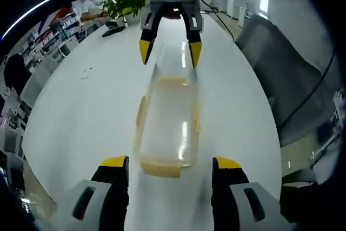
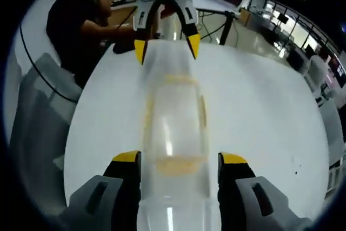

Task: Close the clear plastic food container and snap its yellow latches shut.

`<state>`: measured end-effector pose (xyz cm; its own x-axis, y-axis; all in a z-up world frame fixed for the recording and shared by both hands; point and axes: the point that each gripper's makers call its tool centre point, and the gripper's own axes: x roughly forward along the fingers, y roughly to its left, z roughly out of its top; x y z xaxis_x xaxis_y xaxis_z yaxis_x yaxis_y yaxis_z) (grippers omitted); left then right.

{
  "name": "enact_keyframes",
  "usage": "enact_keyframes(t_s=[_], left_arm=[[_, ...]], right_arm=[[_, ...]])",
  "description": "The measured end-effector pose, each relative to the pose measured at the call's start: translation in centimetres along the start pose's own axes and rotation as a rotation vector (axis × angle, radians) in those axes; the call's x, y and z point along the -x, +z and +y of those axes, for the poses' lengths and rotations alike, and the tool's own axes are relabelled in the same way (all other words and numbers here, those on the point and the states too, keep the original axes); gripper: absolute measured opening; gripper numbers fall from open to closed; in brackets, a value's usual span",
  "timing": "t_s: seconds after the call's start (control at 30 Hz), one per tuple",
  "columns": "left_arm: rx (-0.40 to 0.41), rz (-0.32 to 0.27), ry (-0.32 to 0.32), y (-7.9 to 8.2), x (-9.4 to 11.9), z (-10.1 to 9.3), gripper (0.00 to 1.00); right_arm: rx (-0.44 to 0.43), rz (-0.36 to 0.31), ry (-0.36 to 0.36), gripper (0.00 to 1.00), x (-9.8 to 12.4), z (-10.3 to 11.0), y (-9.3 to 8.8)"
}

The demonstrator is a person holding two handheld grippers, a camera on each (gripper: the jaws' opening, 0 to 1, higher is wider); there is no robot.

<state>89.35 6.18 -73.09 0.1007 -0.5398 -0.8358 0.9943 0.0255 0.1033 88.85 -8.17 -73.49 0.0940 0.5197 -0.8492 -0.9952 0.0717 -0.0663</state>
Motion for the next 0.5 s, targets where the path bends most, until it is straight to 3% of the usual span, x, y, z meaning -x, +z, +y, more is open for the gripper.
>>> enact_keyframes(t_s=[0.27, 0.5], left_arm=[[-0.025, 0.029, -0.022, -1.8, -1.2, 1.1, 0.57], [-0.024, 0.038, -0.043, -2.2, -1.9, 1.2, 0.56]], right_arm=[[0.002, 0.084, 0.052, 0.53, -1.7, 0.4, -1.7], [-0.019, 0.119, 0.066, 0.52, -2.5, 0.3, -2.7]])
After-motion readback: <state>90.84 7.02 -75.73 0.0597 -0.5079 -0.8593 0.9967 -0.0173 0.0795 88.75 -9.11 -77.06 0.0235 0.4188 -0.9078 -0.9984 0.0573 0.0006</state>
